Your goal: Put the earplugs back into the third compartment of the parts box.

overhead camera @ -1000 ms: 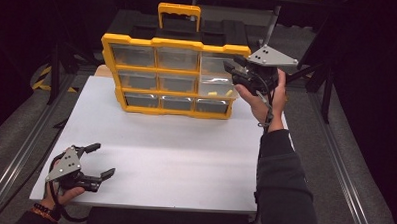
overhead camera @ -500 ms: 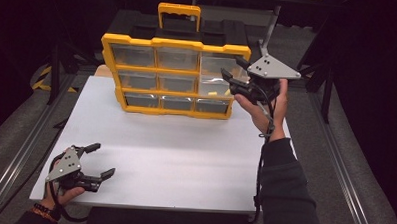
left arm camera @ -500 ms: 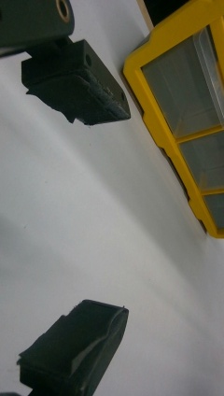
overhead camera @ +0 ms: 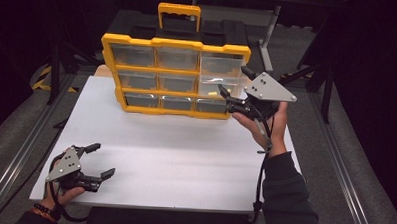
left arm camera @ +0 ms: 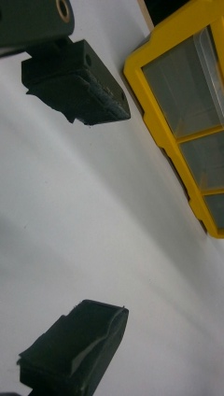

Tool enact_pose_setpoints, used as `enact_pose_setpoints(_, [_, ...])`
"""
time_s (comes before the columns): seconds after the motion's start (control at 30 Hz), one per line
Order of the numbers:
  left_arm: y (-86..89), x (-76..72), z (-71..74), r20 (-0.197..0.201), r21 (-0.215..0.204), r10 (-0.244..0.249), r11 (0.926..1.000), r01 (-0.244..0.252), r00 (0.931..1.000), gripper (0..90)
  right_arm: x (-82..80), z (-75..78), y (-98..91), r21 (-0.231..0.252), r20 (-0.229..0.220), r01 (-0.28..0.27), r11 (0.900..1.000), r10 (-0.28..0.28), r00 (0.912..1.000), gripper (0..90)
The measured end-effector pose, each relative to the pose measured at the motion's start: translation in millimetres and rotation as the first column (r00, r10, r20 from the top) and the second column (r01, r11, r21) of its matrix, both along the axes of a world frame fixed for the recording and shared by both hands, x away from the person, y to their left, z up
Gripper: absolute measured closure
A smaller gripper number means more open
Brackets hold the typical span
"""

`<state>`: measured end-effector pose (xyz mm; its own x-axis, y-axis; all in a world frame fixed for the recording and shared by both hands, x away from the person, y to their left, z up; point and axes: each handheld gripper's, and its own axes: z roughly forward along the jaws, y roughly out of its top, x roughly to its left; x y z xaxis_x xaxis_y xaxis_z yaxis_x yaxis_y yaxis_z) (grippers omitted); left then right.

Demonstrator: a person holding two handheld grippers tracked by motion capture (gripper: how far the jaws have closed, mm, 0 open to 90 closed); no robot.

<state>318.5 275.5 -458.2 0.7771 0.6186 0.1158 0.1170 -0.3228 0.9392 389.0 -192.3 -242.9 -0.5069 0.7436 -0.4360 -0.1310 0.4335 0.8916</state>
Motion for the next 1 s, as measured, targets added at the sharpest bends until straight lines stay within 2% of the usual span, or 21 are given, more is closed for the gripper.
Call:
enact_pose_setpoints(0.17, [-0.4, 0.3, -0.5, 0.002, -0.001, 0.001, 1.0000, -0.001, 1.0000, 7.7, -11.3, -10.6, -1.3, 0.005, 0.004, -0.031, 0.9995, 0.031, 0.9995, 25.1])
enact_pose_setpoints(0.4, [-0.8, 0.1, -0.5, -0.002, 0.005, -0.001, 1.0000, 0.001, 1.0000, 7.7, -25.0, -30.3, -1.8, -0.002, 0.014, -0.029, 0.9996, 0.029, 0.9995, 21.8])
enact_pose_setpoints(0.57, [-0.6, 0.5, -0.8, -0.003, 0.003, -0.001, 1.0000, 0.001, 1.0000, 7.7, -32.9, -47.5, -3.5, -0.001, 0.000, -0.035, 0.9994, 0.035, 0.9994, 18.6])
enact_pose_setpoints(0.63, [-1.0, 0.8, -1.2, -0.004, 0.001, -0.001, 1.0000, 0.001, 1.0000, 7.7, -35.6, -54.0, -5.6, 0.014, -0.004, -0.038, 0.9992, 0.039, 0.9992, 18.3])
enact_pose_setpoints(0.73, [-1.8, 0.6, -1.1, -0.005, 0.005, 0.000, 1.0000, 0.000, 1.0000, 7.7, -41.2, -64.6, -9.0, 0.053, 0.015, -0.067, 0.9963, 0.067, 0.9977, 18.4])
enact_pose_setpoints(0.9, [-2.8, 1.0, -1.5, -0.005, 0.003, 0.000, 1.0000, 0.000, 1.0000, 7.7, -46.0, -81.7, -9.2, 0.049, -0.016, -0.065, 0.9967, 0.066, 0.9977, 17.4])
enact_pose_setpoints(1.0, [-3.5, 2.4, -1.6, -0.009, 0.006, -0.003, 1.0000, 0.003, 1.0000, 7.7, -46.7, -91.1, -9.0, 0.044, -0.030, -0.040, 0.9982, 0.041, 0.9987, 15.4])
